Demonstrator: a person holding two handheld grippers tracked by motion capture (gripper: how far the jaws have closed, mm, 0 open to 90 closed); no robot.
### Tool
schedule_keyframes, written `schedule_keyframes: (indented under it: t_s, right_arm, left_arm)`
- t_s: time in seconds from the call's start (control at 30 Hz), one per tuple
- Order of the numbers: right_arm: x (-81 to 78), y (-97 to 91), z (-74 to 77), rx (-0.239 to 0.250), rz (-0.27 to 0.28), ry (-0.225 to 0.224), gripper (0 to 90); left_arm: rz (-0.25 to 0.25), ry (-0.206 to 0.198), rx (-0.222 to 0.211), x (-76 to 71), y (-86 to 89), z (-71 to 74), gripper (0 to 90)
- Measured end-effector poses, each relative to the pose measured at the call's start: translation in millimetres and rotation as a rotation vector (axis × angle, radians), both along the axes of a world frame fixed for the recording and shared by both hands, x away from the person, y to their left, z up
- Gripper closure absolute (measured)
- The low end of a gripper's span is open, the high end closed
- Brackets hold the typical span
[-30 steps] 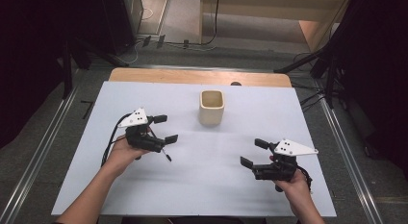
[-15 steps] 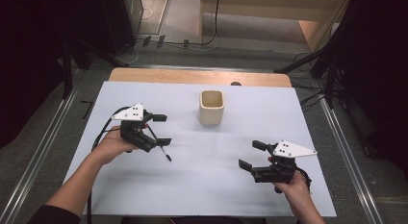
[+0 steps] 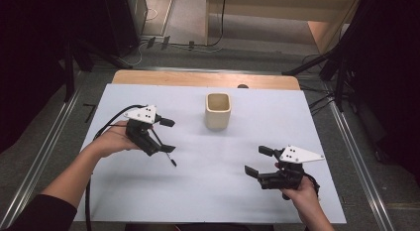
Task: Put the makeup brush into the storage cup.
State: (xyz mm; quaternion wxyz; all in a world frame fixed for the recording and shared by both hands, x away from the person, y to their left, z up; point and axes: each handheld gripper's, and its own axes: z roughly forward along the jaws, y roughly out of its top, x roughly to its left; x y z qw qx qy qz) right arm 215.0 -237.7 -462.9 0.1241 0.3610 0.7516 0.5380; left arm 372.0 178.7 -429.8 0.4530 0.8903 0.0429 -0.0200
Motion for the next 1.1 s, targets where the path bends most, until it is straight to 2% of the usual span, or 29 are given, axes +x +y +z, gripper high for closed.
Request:
schedule_keyframes:
  t_s: [0.2, 0.27, 0.4, 0.47, 0.5, 0.7, 0.77, 0.83, 0.9, 1.07, 1.1]
  right_arm:
    - [0.2, -0.1, -0.5, -0.005, 0.003, 0.0, 14.1]
    - [0.3, 0.0, -0.6, -0.008, 0.004, -0.002, 14.1]
    - [-0.1, 0.5, -0.8, -0.011, 0.006, 0.0, 14.1]
    - [-0.2, 0.5, -1.0, -0.013, 0.007, 0.003, 14.1]
    - [-0.2, 0.7, -1.2, -0.013, 0.006, 0.004, 14.1]
    - [0.0, 1.7, -2.0, -0.021, 0.013, 0.01, 14.1]
    - [-0.3, 2.1, -2.0, -0.022, 0.014, 0.008, 14.1]
    - [-0.9, 2.4, -1.8, -0.028, 0.017, 0.007, 14.1]
    - [-1.0, 2.5, -2.2, -0.033, 0.019, 0.006, 14.1]
    - [-1.6, 3.9, -3.2, -0.041, 0.027, 0.018, 14.1]
    - [-1.5, 4.1, -3.4, -0.043, 0.028, 0.017, 14.1]
  left_arm:
    - [-0.008, -0.015, 0.118, 0.5, -2.8, 2.6, 9.7]
    - [-0.012, -0.018, 0.143, -0.1, -3.9, 4.4, 9.7]
    - [-0.023, -0.037, 0.216, 0.3, -6.4, 8.0, 9.7]
    - [-0.032, -0.058, 0.265, 0.1, -8.1, 10.0, 9.7]
    - [-0.037, -0.074, 0.281, -0.2, -8.5, 10.9, 9.7]
    - [-0.051, -0.099, 0.361, -0.7, -11.0, 15.6, 9.7]
    - [-0.054, -0.099, 0.376, -1.3, -11.8, 16.4, 9.7]
    - [-0.06, -0.102, 0.412, -1.8, -13.1, 16.7, 9.6]
    - [-0.074, -0.122, 0.457, -2.4, -14.3, 17.2, 9.6]
    - [-0.106, -0.146, 0.499, -3.4, -18.4, 21.2, 9.7]
    - [-0.121, -0.156, 0.52, -3.5, -19.3, 21.9, 9.7]
